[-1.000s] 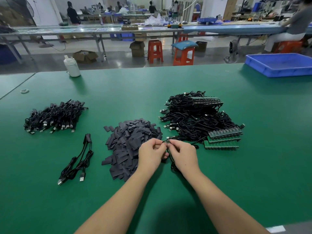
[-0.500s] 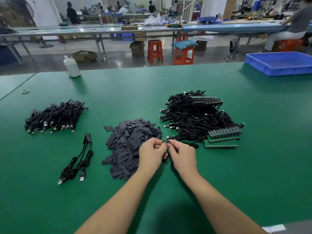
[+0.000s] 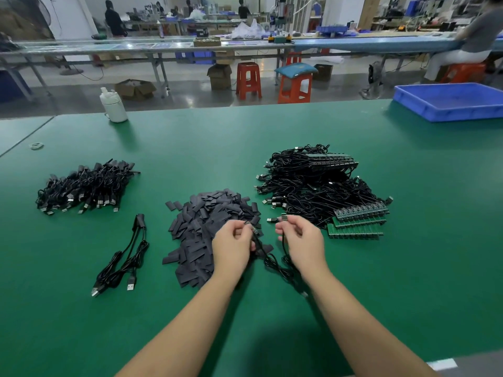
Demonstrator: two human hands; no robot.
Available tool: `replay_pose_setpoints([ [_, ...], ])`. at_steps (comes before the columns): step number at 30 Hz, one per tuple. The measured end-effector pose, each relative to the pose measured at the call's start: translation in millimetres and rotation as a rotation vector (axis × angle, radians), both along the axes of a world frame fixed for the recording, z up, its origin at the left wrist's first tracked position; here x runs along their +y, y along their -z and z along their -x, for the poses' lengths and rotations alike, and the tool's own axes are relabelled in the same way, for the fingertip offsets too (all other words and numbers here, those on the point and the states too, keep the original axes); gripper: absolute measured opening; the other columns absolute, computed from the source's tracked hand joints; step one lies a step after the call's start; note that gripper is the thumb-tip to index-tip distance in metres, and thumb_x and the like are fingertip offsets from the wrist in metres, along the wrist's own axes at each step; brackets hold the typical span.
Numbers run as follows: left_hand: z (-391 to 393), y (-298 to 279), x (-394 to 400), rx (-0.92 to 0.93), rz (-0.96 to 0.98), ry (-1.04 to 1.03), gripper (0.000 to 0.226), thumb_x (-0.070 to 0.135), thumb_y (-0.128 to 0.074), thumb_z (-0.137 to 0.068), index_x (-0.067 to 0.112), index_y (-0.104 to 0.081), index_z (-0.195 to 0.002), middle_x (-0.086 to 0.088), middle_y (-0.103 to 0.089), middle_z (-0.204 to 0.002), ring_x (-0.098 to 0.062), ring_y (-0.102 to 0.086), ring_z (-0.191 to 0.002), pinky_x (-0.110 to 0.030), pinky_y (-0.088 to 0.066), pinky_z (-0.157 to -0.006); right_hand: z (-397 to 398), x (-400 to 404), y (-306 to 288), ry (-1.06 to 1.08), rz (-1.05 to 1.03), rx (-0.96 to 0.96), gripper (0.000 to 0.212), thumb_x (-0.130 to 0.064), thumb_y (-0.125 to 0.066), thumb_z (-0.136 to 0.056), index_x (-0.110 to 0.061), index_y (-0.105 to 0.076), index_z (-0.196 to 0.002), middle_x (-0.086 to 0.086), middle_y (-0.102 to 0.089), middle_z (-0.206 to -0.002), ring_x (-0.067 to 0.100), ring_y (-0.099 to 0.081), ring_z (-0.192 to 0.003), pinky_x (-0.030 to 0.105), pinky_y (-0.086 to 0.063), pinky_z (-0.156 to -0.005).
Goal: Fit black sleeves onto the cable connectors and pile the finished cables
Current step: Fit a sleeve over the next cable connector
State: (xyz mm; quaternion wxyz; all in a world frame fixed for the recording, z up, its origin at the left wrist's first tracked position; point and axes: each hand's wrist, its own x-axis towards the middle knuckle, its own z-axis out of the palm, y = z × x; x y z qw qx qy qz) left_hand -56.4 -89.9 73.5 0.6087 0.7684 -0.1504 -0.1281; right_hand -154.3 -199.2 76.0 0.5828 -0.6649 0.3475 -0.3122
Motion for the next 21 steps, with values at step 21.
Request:
replay_pose_setpoints([
  [21, -9.0, -11.2, 23.2, 0.020, -0.106, 0.289, 0.004, 0.012, -0.066, -0.091, 0.014, -0.064, -0.092, -0.004, -0.073, -0.071, -0.016, -0.068, -0.064, -0.029, -0.054, -0.056, 29.8, -82.6, -6.1, -0.042, 0.643, 0.777, 0.049, -0.020, -0.055, -0.100, -0.017, -0.044, -0.147, 0.005, -0.054, -0.142, 0.021, -0.063, -0.110, 0.035, -0.053, -0.088],
])
